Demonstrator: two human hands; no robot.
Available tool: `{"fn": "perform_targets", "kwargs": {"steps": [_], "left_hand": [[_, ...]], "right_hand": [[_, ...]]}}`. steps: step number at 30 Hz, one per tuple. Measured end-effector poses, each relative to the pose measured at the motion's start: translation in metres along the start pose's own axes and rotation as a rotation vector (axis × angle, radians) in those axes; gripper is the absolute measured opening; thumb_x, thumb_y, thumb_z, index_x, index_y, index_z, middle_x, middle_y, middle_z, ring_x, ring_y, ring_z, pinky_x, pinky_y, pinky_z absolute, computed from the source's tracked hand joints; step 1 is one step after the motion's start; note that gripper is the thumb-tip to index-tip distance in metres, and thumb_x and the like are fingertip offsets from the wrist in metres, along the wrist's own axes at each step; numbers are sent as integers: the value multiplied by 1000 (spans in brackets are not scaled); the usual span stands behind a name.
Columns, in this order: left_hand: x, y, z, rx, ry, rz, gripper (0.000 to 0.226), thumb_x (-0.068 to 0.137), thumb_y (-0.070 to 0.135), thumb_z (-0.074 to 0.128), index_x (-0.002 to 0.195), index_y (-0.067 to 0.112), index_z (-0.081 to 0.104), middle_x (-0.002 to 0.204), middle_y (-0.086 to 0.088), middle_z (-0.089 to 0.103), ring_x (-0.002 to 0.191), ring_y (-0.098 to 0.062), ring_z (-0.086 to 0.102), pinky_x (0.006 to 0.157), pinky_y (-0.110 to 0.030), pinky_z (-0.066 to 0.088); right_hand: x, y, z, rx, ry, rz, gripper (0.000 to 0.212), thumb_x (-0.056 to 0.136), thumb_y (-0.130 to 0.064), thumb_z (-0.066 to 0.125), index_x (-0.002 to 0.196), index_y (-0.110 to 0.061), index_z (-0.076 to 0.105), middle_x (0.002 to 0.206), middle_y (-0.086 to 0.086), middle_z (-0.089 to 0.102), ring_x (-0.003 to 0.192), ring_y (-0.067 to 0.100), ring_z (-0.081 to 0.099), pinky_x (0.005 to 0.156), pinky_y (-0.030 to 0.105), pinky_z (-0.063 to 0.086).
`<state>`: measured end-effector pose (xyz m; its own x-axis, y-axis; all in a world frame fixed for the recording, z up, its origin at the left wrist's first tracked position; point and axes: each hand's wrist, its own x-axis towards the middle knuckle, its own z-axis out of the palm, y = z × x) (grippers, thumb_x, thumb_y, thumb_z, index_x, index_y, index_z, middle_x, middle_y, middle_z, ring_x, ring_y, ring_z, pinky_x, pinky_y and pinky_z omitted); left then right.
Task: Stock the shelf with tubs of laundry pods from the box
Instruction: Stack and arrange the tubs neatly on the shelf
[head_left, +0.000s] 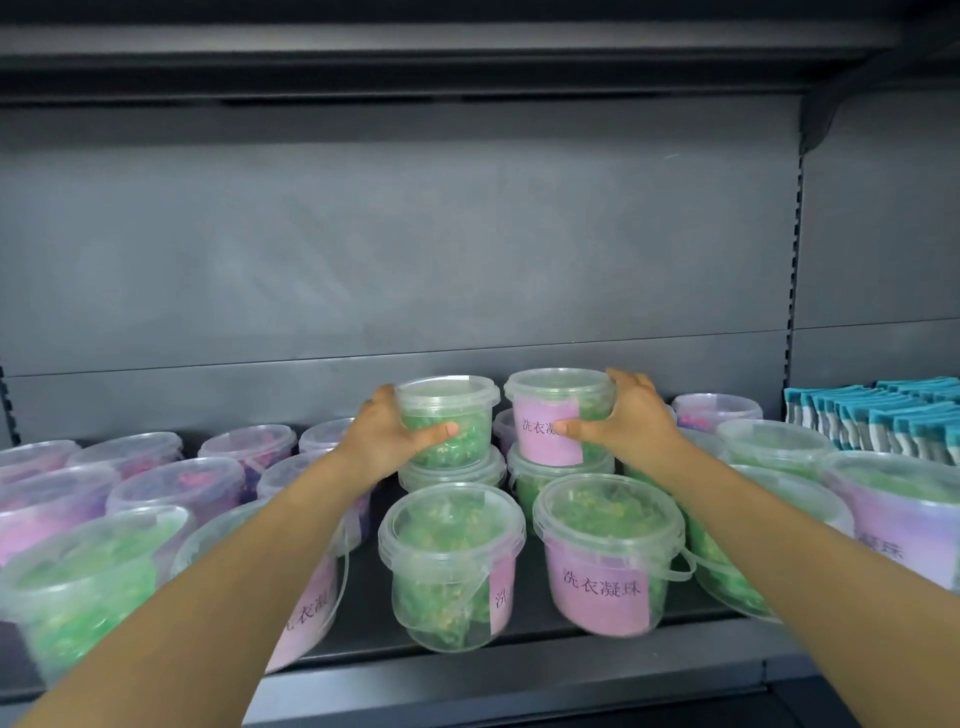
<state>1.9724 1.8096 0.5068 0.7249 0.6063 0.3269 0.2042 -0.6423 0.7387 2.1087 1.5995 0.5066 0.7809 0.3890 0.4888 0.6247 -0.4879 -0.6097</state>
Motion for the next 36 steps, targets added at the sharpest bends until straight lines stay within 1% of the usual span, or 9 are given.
{"fn": "perform_targets", "kwargs": {"steps": [2,4,6,10,15,19,26,31,36], "left_hand": [[-4,0,-2,40,4,17,100,49,63,76,128,14,41,127,-6,51,113,-23,54,100,-38,45],[-11,1,-6,74,13,36,81,71,41,76,134,9,37,131,-11,46,115,-24,50,96,-28,40],[-13,-1,-9,124,36,64,69,80,29,71,135,6,36,133,-15,42,116,-24,49,90,-23,35],[-23,1,-24,201,78,141,47,84,24,67,121,3,50,125,-16,50,114,-26,52,87,-24,36],[-39,13,-38,291,39,249,24,86,19,62,102,1,62,105,-14,68,102,-28,60,82,-25,41],[-64,21,-33,421,2,337,21,88,21,58,101,5,63,107,-13,67,103,-29,59,89,-32,47],[-119,63,7,574,-13,441,23,89,27,52,98,8,62,106,-12,65,100,-30,59,87,-37,48],[-146,107,36,716,-27,379,28,92,32,48,104,9,60,111,-11,59,104,-29,55,89,-36,46],[-164,157,71,736,13,360,30,94,31,45,107,8,60,112,-12,60,104,-29,55,87,-33,45]], "right_hand": [[0,-1,-3,-40,-4,-4,79,69,-33,81,133,-5,43,135,14,43,125,25,44,97,28,36],[0,-2,-7,-100,3,-19,62,70,-35,80,119,-7,55,123,14,54,115,26,51,89,30,41],[-2,-2,-11,-171,17,-37,55,71,-38,78,112,-7,59,116,13,59,108,25,55,84,31,44],[-17,-12,-28,-279,13,-65,57,79,-36,72,124,-6,56,125,11,59,114,25,56,93,32,43],[-50,-22,-56,-490,-135,-139,39,85,-34,64,115,-9,61,117,10,63,106,26,56,86,32,45],[-78,-21,-79,-641,-246,-176,42,87,-35,60,119,-8,59,122,12,59,111,28,54,93,37,44],[-103,15,-134,-718,-327,-232,53,89,-43,57,129,-9,52,131,8,55,117,27,52,98,35,42],[-100,61,-183,-716,-361,-302,52,89,-41,56,130,-10,51,132,9,55,118,27,51,98,36,42],[-96,103,-226,-685,-366,-313,53,88,-43,56,131,-12,51,132,7,55,119,25,51,95,32,42]]}}
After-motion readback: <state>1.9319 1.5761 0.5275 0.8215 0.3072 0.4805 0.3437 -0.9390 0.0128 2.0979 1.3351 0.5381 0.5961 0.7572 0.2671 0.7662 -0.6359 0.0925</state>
